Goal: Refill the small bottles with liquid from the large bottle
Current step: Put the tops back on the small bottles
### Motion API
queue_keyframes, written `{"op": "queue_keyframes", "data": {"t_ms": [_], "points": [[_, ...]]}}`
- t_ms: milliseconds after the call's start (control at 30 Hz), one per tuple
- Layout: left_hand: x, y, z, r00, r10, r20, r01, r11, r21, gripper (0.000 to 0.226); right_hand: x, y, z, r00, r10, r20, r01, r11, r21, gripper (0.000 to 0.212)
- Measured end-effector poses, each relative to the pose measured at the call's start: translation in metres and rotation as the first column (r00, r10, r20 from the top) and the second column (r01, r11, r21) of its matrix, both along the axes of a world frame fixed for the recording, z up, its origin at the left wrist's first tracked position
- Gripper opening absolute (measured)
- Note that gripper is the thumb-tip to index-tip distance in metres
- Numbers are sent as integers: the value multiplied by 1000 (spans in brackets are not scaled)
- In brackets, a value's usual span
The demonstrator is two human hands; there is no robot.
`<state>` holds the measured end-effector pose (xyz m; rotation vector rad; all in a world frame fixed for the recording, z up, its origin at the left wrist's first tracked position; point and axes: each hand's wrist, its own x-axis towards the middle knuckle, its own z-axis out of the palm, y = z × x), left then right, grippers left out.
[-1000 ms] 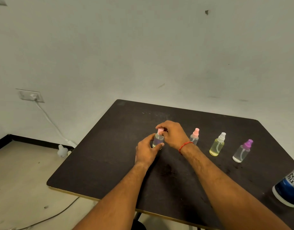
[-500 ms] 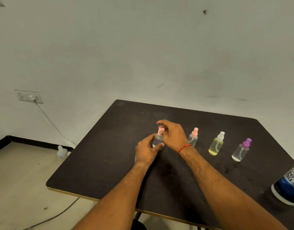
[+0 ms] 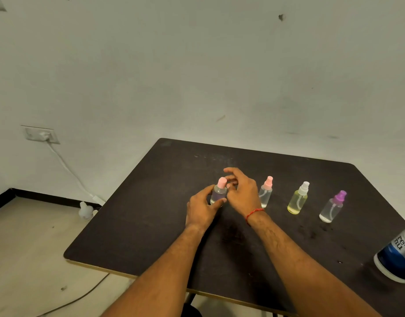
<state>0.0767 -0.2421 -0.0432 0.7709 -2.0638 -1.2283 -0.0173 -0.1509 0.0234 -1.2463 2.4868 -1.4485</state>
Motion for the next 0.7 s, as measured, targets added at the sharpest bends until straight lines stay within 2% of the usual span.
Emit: {"op": "queue_keyframes", "data": {"t_ms": [167, 333, 500, 600, 700], "points": [[-1, -1, -2, 1000, 3, 10, -3, 1000, -7, 47, -1, 4, 1, 997, -82, 3, 82, 996, -32, 44], [0, 1, 0, 1000, -3, -6, 2, 1000, -12, 43, 1, -3, 1, 994, 44, 99, -38, 997, -60, 50], [1, 2, 2, 1000, 0, -17, -1, 1000, -17, 41, 2, -6, -3, 998, -58, 27, 59, 996, -65, 23], [2, 2, 4, 1000, 3, -10, -3, 1000, -12, 42, 0, -6, -3, 998, -56, 5, 56, 998, -38, 34], [2, 4, 5, 1000, -20, -10, 19, 1000, -8, 36, -2, -8, -3, 994, 70, 80, -68, 997, -23, 46]]}}
